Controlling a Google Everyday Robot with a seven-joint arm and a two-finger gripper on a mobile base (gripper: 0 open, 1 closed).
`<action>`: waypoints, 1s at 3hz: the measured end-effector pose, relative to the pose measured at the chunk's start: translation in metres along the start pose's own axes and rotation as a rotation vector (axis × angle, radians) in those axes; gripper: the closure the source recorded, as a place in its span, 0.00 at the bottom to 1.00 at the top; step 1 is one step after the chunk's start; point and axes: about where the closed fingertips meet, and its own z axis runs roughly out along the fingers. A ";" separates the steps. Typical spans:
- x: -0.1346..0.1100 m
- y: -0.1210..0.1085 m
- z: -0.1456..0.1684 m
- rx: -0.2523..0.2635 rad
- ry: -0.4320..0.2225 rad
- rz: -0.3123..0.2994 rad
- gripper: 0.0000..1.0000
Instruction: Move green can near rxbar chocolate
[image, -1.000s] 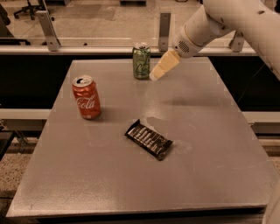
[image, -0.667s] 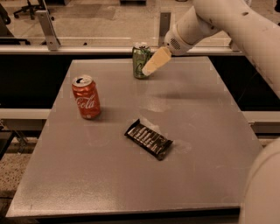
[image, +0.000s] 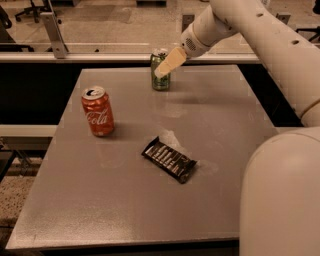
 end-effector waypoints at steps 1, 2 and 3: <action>-0.009 0.002 0.011 -0.022 -0.011 0.008 0.00; -0.015 0.006 0.020 -0.048 -0.020 0.018 0.00; -0.019 0.012 0.024 -0.076 -0.031 0.013 0.17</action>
Offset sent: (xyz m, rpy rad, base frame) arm 0.0172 0.0287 -0.0013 0.0716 0.0322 0.0279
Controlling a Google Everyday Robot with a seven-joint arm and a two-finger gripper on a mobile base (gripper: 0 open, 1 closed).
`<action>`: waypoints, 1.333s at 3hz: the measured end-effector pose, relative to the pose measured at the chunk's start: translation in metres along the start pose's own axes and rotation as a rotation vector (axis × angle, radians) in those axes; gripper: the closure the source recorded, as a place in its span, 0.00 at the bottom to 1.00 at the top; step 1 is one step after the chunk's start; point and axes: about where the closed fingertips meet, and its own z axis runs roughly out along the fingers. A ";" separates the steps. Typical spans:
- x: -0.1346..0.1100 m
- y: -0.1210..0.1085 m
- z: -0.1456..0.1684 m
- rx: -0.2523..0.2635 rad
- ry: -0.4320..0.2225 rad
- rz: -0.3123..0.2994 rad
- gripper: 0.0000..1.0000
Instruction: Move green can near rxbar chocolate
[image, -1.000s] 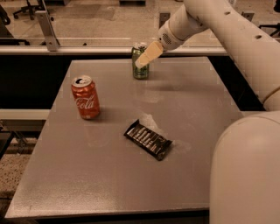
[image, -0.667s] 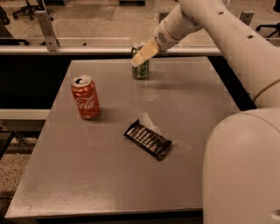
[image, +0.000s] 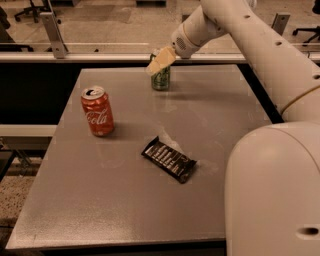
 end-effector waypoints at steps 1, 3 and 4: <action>-0.002 0.004 0.000 -0.024 -0.011 -0.006 0.40; 0.001 0.024 -0.024 -0.077 -0.031 -0.056 0.86; 0.008 0.047 -0.054 -0.105 -0.042 -0.112 1.00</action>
Offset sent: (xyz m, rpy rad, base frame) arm -0.0154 -0.0015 0.0129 0.0267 -0.0084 0.0665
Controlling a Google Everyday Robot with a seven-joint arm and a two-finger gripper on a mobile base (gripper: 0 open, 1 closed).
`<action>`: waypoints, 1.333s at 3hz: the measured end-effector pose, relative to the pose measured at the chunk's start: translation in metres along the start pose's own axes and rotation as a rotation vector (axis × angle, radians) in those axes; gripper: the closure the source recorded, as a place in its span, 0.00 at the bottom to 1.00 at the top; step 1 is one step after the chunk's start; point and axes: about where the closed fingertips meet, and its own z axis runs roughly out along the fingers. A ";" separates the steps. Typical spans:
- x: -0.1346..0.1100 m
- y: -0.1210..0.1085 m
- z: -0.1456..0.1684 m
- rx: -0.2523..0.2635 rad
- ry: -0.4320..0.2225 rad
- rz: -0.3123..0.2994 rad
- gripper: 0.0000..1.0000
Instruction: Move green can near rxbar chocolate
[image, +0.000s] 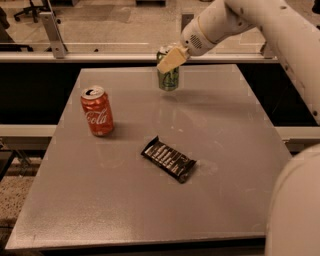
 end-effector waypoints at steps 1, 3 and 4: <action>0.010 0.036 -0.024 -0.027 -0.016 -0.047 1.00; 0.042 0.090 -0.054 -0.072 -0.041 -0.068 1.00; 0.056 0.111 -0.065 -0.086 -0.040 -0.068 1.00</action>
Offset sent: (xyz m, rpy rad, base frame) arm -0.1293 -0.0247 0.0017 0.0386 -0.0191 0.1118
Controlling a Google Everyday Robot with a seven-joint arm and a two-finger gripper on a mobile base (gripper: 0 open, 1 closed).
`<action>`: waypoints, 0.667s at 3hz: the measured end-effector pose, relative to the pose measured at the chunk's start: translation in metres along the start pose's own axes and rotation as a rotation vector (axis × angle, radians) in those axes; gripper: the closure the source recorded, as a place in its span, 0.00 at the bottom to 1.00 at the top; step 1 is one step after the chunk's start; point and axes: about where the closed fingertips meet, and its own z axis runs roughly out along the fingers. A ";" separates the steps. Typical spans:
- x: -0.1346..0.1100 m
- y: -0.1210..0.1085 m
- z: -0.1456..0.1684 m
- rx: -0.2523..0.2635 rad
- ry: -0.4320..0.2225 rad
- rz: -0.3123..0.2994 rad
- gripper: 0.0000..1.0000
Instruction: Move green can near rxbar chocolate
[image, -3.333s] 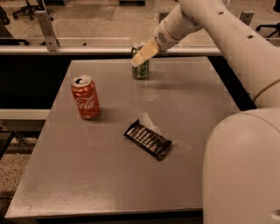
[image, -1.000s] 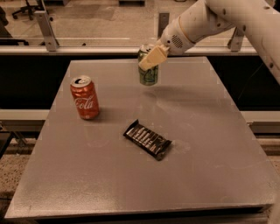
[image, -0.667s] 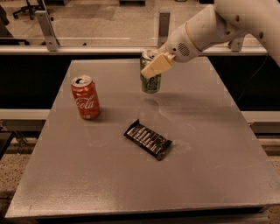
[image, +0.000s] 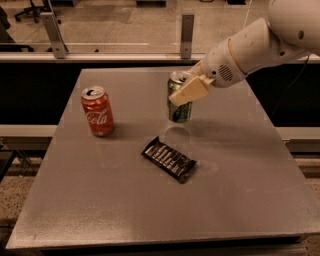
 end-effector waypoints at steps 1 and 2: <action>0.015 0.025 -0.008 -0.013 0.016 0.001 1.00; 0.024 0.040 -0.011 -0.020 0.028 0.004 1.00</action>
Offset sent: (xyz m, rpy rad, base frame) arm -0.0623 -0.0154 -0.0194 -0.0279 0.0388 0.0055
